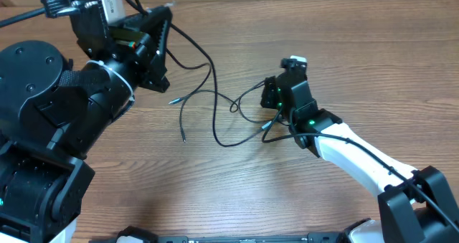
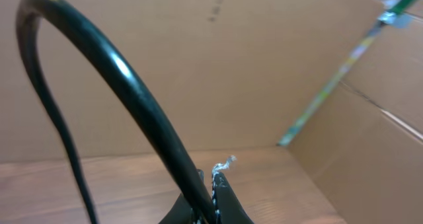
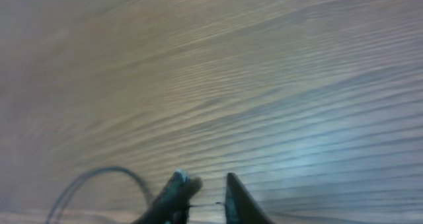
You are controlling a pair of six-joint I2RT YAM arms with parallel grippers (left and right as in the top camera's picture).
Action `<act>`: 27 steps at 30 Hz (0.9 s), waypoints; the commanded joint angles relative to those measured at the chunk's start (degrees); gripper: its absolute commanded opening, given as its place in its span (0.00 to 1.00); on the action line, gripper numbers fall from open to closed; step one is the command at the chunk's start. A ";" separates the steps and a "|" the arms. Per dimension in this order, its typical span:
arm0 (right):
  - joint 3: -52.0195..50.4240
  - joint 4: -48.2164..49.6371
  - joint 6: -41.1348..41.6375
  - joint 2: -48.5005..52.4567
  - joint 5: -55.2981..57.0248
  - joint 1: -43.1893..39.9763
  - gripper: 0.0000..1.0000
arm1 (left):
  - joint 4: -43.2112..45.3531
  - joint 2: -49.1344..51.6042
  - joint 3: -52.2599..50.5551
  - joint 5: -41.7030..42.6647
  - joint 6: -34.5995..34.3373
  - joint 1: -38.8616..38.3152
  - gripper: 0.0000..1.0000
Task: Untangle cables
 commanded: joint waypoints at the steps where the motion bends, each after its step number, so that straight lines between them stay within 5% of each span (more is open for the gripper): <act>1: 0.15 -2.27 -0.46 -0.59 1.99 -1.27 0.35 | -0.55 -0.22 0.48 -8.94 0.92 -0.04 0.04; 5: 0.15 -5.70 -0.46 -0.59 1.99 -1.44 0.56 | -1.36 0.59 0.44 -13.42 1.64 -0.04 0.04; 9: 0.13 -9.86 0.70 -0.59 1.92 -1.42 1.00 | -1.99 2.27 0.44 -16.81 2.73 -0.04 0.04; 18: 0.13 -22.71 5.60 -0.59 -1.51 -1.44 1.00 | -3.15 7.37 0.44 -16.87 3.08 0.70 0.04; 27: 2.45 -46.56 4.87 -0.59 -1.49 -8.68 1.00 | -5.05 10.88 0.44 -15.85 3.06 4.26 0.04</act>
